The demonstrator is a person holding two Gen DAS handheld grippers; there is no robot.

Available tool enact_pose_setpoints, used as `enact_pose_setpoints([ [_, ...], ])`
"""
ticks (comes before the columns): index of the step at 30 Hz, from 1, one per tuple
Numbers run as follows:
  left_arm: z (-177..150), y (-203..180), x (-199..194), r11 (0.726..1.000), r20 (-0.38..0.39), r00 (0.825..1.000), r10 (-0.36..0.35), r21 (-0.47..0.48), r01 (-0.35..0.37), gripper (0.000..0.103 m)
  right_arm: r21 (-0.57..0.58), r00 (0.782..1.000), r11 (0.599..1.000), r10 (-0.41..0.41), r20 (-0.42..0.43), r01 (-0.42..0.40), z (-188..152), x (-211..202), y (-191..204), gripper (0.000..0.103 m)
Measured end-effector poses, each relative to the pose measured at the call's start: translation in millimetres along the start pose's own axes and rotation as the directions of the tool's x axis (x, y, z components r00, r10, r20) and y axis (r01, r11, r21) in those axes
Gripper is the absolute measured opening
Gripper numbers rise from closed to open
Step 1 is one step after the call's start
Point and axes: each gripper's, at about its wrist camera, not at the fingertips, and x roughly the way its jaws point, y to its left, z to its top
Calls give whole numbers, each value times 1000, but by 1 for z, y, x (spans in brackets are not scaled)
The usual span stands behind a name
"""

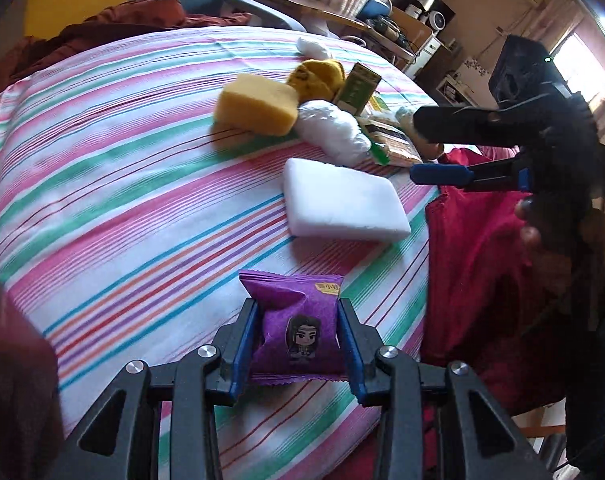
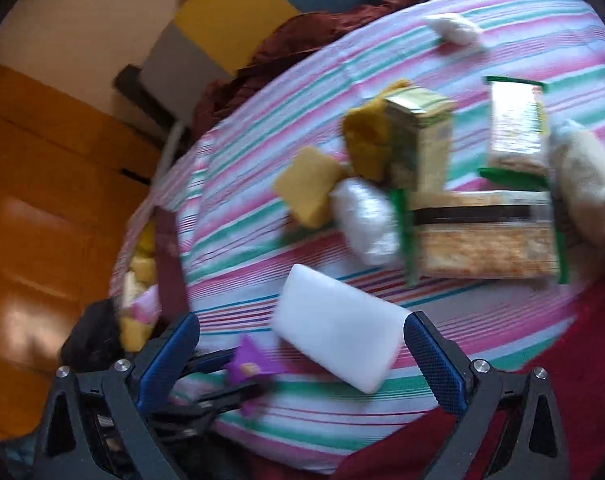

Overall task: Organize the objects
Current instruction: 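Grasp the white foam block with the right tool while the left tool holds the purple bag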

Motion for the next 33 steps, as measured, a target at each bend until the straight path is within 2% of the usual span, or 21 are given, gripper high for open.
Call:
enact_pose_setpoints([
  [2, -9, -1, -3, 1000, 5, 1000, 1, -7, -1, 39, -35, 998, 998, -57, -5, 57, 5, 6, 4, 103],
  [4, -4, 3, 1, 1000, 5, 1000, 5, 0, -5, 39, -125, 989, 982, -148, -13, 145, 2, 15, 19, 103],
  [7, -6, 3, 3, 1000, 5, 1000, 7, 3, -7, 39, -274, 962, 925, -272, -3, 261, -1, 27, 43, 103],
  [9, -5, 4, 4, 1000, 8, 1000, 1, 0, -1, 40, -365, 937, 873, -348, 1, 325, -2, 38, 53, 103],
  [12, -5, 2, 10, 1000, 15, 1000, -8, -9, 8, 40, -478, 908, 803, -418, -27, 355, -3, 55, 59, 103],
  [15, -6, 3, 9, 1000, 20, 1000, -12, -10, 12, 40, -532, 893, 773, -445, -67, 346, -1, 69, 59, 103],
  [18, -7, 4, 8, 1000, 26, 1000, -15, -4, 15, 40, -538, 886, 779, -448, -116, 323, 2, 80, 51, 103],
  [22, -8, 5, 7, 1000, 32, 999, -22, -10, 22, 40, -535, 875, 776, -466, -128, 335, -1, 84, 41, 98],
  [23, -9, 5, 7, 1000, 35, 999, -21, -7, 21, 40, -533, 880, 778, -459, -123, 332, 0, 81, 41, 90],
  [26, -10, 2, 7, 1000, 43, 999, -11, 5, 11, 38, -521, 895, 792, -433, -111, 318, 1, 71, 39, 78],
  [29, -11, -3, 4, 1000, 45, 999, 0, 30, -1, 37, -515, 902, 796, -421, -96, 317, -2, 64, 40, 76],
  [33, -12, -15, -11, 998, 84, 996, -19, 58, 14, 36, -472, 929, 829, -365, -51, 300, -2, 41, 44, 76],
])
